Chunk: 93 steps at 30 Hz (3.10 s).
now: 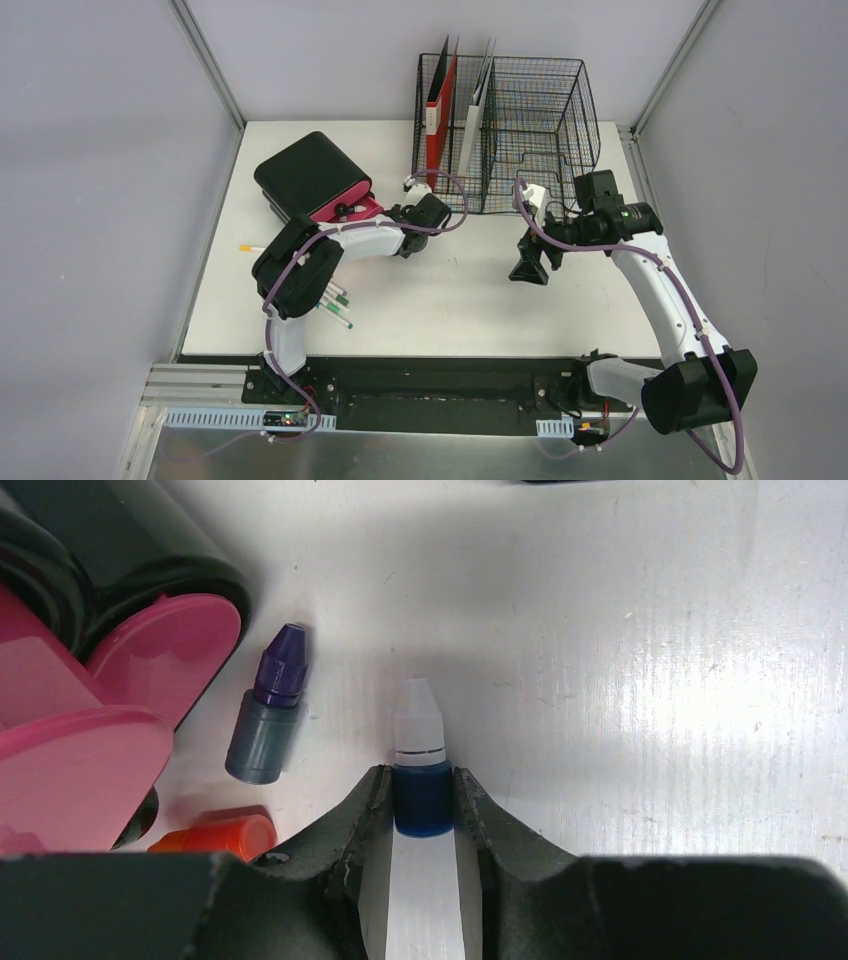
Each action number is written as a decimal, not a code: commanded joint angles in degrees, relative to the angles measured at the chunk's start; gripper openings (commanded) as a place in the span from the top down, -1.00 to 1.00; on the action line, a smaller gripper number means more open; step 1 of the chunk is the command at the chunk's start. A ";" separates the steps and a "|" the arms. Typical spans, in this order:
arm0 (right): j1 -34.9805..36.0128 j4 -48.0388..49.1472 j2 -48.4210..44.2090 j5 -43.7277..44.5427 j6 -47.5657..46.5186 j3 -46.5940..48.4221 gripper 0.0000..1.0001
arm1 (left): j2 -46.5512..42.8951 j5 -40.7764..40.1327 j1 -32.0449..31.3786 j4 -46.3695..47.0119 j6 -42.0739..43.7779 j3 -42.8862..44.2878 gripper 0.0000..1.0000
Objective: Organize the desk
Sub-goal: Pick up the stationery from the center of the board, then place the stationery in the drawer.
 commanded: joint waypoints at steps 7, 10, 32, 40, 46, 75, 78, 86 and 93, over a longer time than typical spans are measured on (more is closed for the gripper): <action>-0.32 0.78 -0.59 -0.41 -1.51 0.33 -0.61 | -3.52 7.72 -2.34 4.48 9.01 -3.38 1.00; -0.36 0.82 -0.58 -0.39 -1.53 0.31 -0.61 | -6.33 10.29 -2.48 7.30 11.61 -6.02 1.00; -0.31 0.76 -0.56 -0.21 -1.68 0.27 -0.61 | -29.74 8.83 -2.48 10.16 27.19 -15.28 1.00; -0.32 0.81 -0.56 -0.28 -1.68 0.26 -0.61 | -32.54 -1.52 -2.16 9.86 33.18 -16.19 1.00; -0.27 0.79 -0.57 -0.22 -1.69 0.27 -0.62 | -33.29 -3.34 -0.39 9.86 34.01 -16.15 1.00; -0.32 0.77 -0.21 -0.30 -1.69 0.27 -0.62 | -31.65 -9.01 4.20 8.96 33.39 -15.13 0.10; -0.31 0.77 -0.26 -0.30 -1.69 0.20 -0.62 | -31.88 -7.98 4.20 8.49 32.88 -14.88 0.10; -0.37 0.70 -0.22 -0.30 -1.69 0.26 -0.62 | -33.90 -0.14 4.20 6.39 30.26 -14.78 0.08; -0.32 0.68 -0.30 -0.30 -1.82 0.27 -0.62 | -36.69 8.64 4.20 6.13 27.95 -16.31 0.02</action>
